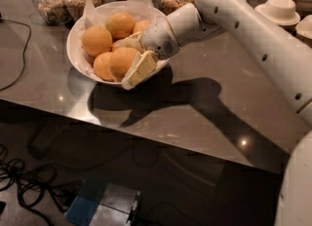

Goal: Pick orange from white bowl

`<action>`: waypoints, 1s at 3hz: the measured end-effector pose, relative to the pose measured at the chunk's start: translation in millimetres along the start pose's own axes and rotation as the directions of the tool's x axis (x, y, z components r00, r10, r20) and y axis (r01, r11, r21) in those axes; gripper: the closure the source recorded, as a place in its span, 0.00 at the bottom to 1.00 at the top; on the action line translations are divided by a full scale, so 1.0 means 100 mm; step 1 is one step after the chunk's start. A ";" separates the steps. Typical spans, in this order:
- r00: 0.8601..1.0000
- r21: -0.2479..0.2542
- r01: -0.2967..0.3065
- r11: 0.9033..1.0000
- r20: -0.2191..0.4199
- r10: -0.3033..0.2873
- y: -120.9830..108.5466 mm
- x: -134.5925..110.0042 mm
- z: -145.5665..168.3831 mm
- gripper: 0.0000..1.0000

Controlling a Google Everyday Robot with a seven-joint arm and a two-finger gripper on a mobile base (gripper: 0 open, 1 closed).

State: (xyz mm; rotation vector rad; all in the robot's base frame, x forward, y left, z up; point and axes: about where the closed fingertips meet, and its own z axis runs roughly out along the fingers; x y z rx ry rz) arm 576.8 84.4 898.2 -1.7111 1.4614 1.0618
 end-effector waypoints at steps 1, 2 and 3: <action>0.997 -0.055 0.068 0.996 0.050 -0.065 -0.10 -0.03 0.19 0.09; 0.996 -0.056 0.071 0.996 0.053 -0.068 -0.10 -0.03 0.19 0.11; 0.996 -0.014 0.076 0.997 0.053 -0.075 -0.07 0.07 0.13 0.30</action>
Offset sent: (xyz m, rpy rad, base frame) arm 0.0167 0.0201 -0.0230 0.1106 -0.0385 0.1091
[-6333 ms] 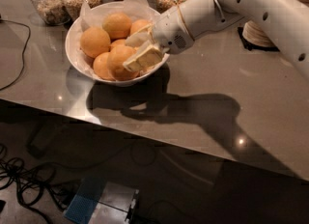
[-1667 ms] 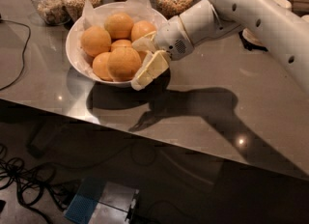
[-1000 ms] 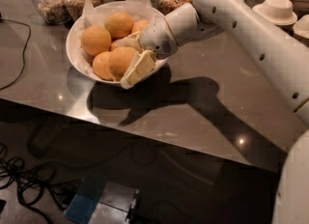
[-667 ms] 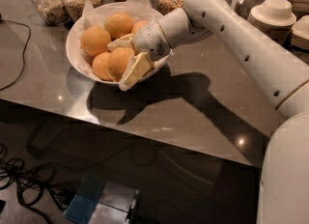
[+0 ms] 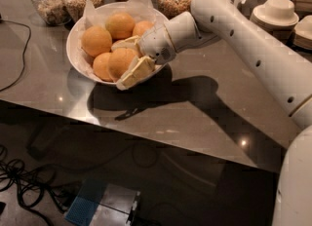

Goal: Pick orange from white bowl

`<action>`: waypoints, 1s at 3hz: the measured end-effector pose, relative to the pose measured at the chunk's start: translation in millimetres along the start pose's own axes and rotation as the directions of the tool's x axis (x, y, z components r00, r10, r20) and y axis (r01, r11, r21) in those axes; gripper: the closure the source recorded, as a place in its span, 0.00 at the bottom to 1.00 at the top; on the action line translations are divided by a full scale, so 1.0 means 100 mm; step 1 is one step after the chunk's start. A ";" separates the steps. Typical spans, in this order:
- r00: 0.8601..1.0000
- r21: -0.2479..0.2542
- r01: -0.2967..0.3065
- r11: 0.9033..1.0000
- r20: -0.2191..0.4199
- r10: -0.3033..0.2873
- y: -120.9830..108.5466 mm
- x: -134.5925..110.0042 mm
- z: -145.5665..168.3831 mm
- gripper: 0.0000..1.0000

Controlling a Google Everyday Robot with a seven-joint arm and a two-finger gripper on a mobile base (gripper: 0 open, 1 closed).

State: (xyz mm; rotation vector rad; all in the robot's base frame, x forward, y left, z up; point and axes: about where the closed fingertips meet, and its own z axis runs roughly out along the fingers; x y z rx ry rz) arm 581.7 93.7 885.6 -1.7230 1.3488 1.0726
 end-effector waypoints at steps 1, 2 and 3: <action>1.000 0.006 0.003 1.000 -0.002 -0.003 0.01 -0.03 -0.03 0.53; 1.000 0.006 0.004 1.000 -0.002 -0.004 0.01 -0.08 -0.05 0.77; 0.997 0.099 0.080 0.992 -0.029 -0.077 0.15 -0.26 -0.20 0.99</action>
Offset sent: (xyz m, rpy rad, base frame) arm -0.0197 -0.0422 0.0429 -0.0508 -0.2851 -0.2276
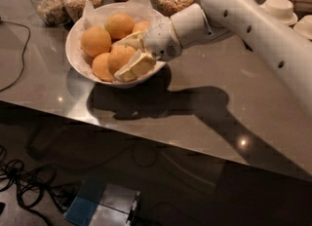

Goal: Pick orange from white bowl

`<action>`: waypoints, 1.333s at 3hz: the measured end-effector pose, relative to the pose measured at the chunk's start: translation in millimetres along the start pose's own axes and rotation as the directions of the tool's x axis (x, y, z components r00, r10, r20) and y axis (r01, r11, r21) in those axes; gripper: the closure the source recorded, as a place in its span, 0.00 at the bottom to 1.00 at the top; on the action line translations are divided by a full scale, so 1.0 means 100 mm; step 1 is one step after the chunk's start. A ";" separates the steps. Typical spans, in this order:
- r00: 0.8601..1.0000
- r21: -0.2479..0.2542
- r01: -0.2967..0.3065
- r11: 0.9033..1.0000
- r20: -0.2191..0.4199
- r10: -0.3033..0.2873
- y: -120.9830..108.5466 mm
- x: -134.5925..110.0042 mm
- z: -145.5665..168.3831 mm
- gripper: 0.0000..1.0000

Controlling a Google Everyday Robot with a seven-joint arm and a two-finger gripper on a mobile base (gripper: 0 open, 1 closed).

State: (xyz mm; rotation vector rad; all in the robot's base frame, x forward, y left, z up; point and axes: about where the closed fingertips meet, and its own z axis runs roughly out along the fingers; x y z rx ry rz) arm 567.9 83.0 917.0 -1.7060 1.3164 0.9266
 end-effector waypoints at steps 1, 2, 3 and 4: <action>0.997 0.084 0.065 0.994 0.040 -0.068 0.08 -0.28 -0.15 1.00; 0.990 0.138 0.111 0.984 0.069 -0.122 0.21 -0.60 -0.29 1.00; 0.985 0.178 0.140 0.974 0.079 -0.156 0.40 -0.86 -0.40 1.00; 0.982 0.164 0.149 0.975 0.092 -0.166 0.62 -1.00 -0.42 1.00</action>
Offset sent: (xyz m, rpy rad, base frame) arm -0.0503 -0.0112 0.1017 0.1692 -0.2204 -0.0888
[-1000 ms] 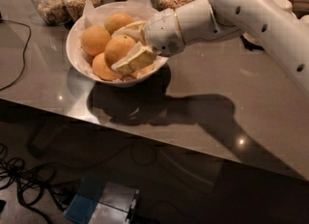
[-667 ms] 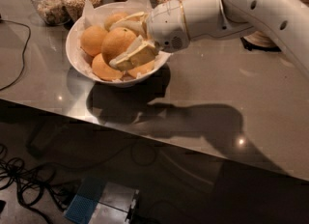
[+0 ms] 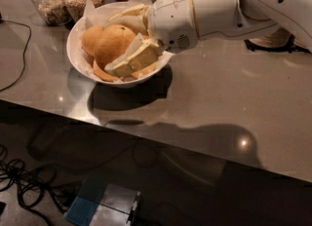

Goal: Pick orange from white bowl

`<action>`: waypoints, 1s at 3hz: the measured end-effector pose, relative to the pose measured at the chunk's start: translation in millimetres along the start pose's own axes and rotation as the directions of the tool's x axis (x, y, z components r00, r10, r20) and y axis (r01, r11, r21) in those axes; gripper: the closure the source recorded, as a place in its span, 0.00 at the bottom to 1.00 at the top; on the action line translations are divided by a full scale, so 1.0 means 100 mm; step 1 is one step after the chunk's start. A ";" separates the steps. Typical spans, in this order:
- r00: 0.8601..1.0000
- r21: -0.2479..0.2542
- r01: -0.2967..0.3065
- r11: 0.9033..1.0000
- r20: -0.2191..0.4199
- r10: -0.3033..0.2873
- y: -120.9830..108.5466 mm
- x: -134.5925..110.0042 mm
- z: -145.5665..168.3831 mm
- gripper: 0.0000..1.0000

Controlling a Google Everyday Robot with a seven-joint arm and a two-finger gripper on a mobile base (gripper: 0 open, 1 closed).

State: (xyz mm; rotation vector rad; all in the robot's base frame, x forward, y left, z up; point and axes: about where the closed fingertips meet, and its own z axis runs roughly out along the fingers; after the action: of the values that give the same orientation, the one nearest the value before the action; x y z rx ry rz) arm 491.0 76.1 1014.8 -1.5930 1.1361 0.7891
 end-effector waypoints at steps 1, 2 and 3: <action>0.999 -0.093 -0.002 0.996 0.031 0.005 0.12 -0.05 0.11 1.00; 0.996 -0.221 -0.014 0.975 0.083 0.033 0.25 -0.02 0.30 1.00; 0.988 -0.305 -0.017 0.952 0.142 0.063 0.33 0.03 0.40 1.00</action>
Offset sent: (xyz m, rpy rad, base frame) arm -0.0306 0.0388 -0.0322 0.0139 0.1769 0.3667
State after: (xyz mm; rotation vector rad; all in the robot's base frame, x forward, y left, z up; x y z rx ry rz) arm 462.7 110.8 989.3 -1.7306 0.9745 1.1347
